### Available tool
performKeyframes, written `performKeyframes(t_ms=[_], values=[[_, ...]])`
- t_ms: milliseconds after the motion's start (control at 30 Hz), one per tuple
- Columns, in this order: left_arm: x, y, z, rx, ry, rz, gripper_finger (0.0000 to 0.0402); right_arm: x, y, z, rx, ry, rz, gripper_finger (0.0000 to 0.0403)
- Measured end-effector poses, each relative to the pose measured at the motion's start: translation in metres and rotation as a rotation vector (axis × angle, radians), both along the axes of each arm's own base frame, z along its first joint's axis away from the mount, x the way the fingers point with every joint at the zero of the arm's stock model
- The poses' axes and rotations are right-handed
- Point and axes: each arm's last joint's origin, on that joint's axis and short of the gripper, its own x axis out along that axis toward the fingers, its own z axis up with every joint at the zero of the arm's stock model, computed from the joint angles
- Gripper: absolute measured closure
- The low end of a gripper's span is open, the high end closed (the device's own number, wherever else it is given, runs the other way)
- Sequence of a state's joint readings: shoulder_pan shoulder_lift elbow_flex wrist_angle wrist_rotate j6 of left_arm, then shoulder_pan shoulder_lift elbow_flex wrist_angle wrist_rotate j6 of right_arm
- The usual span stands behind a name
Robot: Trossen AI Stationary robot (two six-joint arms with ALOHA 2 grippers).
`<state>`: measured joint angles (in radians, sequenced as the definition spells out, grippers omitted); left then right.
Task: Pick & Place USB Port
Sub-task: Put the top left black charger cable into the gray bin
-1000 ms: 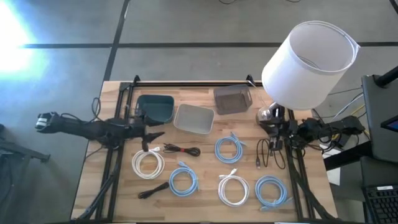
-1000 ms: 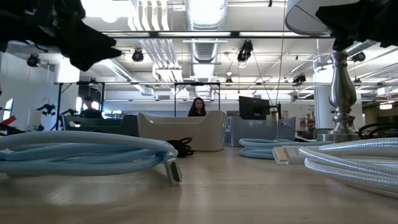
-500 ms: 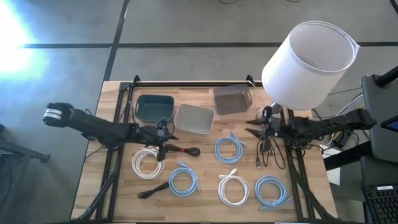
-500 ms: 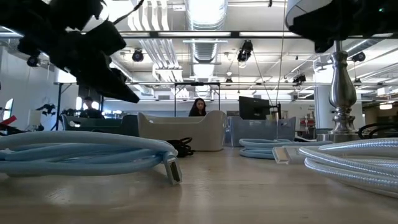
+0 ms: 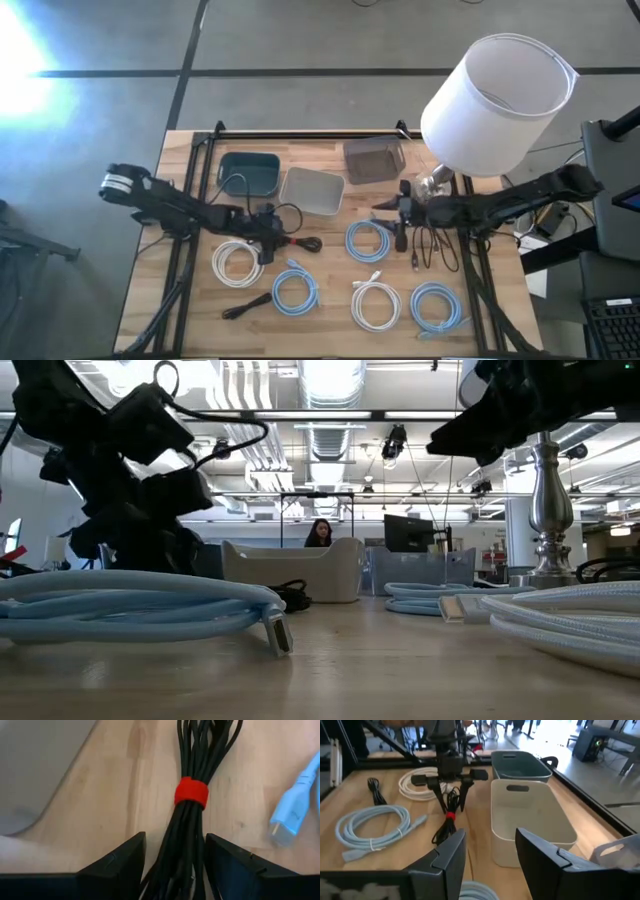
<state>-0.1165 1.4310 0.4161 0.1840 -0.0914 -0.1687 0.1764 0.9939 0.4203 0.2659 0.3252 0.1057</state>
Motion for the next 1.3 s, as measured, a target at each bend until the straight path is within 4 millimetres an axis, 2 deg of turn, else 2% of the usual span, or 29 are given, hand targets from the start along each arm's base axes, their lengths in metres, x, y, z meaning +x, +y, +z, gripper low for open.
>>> performKeyframes(t_ms=[133, 333, 400, 633, 800, 900, 1067, 1200, 1300], values=[[0.001, 0.0, -0.007, -0.002, 0.026, -0.002, 0.0218, 0.011, 0.002, -0.005, -0.008, 0.045, 0.001, 0.0238], [0.0, -0.001, 0.001, -0.023, 0.0, -0.006, 0.0332, 0.025, 0.005, -0.01, -0.032, 0.098, 0.006, 0.0234], [-0.003, -0.001, 0.004, -0.036, 0.001, -0.008, 0.0351, 0.028, 0.005, -0.011, -0.057, 0.111, 0.014, 0.0234], [-0.024, -0.003, 0.029, -0.068, 0.009, 0.008, 0.0351, 0.037, 0.007, 0.001, -0.092, 0.101, 0.028, 0.0244], [-0.045, -0.005, 0.058, -0.049, 0.026, 0.084, 0.0351, 0.037, 0.007, 0.008, -0.089, 0.094, 0.029, 0.0252], [-0.058, -0.003, 0.082, 0.021, 0.035, 0.155, 0.0351, 0.037, 0.007, 0.008, -0.088, 0.094, 0.029, 0.0255], [-0.08, 0.011, 0.114, 0.272, 0.122, 0.334, 0.0344, 0.037, 0.007, 0.007, -0.091, 0.098, 0.029, 0.0253], [-0.084, 0.02, 0.13, 0.315, 0.111, 0.452, 0.0343, 0.037, 0.007, 0.007, -0.099, 0.095, 0.032, 0.0255], [-0.083, 0.027, 0.132, 0.304, 0.121, 0.497, 0.0342, 0.039, 0.007, 0.012, -0.125, 0.084, 0.041, 0.0259]])
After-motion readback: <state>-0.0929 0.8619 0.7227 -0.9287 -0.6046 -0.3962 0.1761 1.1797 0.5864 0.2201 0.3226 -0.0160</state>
